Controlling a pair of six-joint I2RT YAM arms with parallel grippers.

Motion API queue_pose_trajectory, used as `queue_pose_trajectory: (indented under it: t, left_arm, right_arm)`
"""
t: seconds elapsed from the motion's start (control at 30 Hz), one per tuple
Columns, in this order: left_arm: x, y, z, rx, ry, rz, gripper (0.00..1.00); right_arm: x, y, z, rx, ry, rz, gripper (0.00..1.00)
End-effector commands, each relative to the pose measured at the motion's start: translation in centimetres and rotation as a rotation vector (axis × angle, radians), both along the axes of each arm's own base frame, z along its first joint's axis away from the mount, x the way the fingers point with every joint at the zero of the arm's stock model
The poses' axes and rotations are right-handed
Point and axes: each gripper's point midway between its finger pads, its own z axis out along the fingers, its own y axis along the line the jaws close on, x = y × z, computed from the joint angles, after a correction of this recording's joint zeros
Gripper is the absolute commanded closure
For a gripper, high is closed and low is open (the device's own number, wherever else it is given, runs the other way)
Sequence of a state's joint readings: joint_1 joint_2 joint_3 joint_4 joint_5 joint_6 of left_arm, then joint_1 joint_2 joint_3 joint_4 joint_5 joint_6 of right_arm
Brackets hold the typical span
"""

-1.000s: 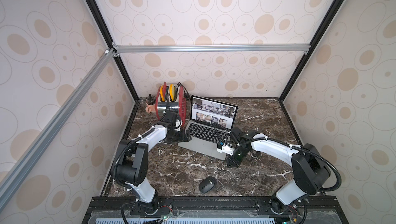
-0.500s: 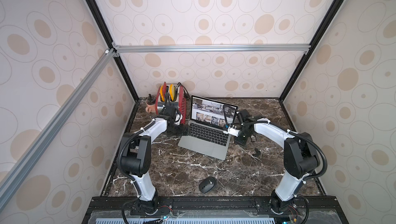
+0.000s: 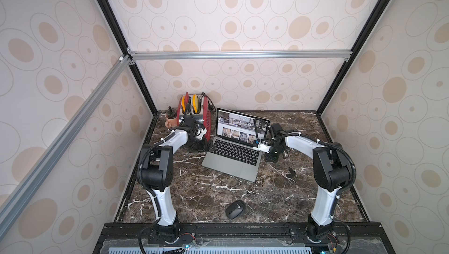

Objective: Insert the wireless mouse receiver into the laptop
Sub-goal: Insert the USB plug into the USB port.

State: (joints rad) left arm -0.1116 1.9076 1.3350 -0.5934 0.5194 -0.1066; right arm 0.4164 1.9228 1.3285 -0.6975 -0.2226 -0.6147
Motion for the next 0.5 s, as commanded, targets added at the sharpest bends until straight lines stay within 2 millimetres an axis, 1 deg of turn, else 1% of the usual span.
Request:
queue_pose_trajectory:
  t: [0.0, 0.1, 0.17, 0.23, 0.3, 0.37, 0.47]
  left_arm:
    - [0.2, 0.3, -0.6, -0.021, 0.000, -0.003, 0.02]
    - [0.1, 0.1, -0.9, -0.036, 0.009, 0.002, 0.02]
    - [0.0, 0.0, -1.1, -0.039, 0.022, 0.010, 0.03]
    - [-0.4, -0.2, -1.1, -0.049, 0.028, 0.005, 0.04]
    - [-0.7, -0.3, -0.9, -0.049, 0.025, 0.001, 0.04]
    - [-1.1, -0.2, -0.6, -0.049, 0.022, -0.001, 0.05]
    - [-1.7, -0.2, -0.5, -0.043, 0.026, -0.002, 0.04]
  right_arm:
    - [-1.0, 0.6, 1.0, 0.065, 0.022, 0.005, 1.00]
    - [-1.6, 0.8, 2.2, 0.102, 0.005, -0.011, 1.00]
    - [-2.2, 0.9, 2.4, 0.104, 0.002, -0.020, 1.00]
    - [-2.9, 0.7, 2.1, 0.079, 0.019, -0.019, 1.00]
    - [-3.4, 0.2, 1.2, 0.055, 0.033, -0.024, 1.00]
    - [-3.5, -0.5, 0.3, 0.012, 0.037, -0.030, 1.00]
    - [-2.9, -0.9, -0.3, -0.024, 0.040, -0.048, 1.00]
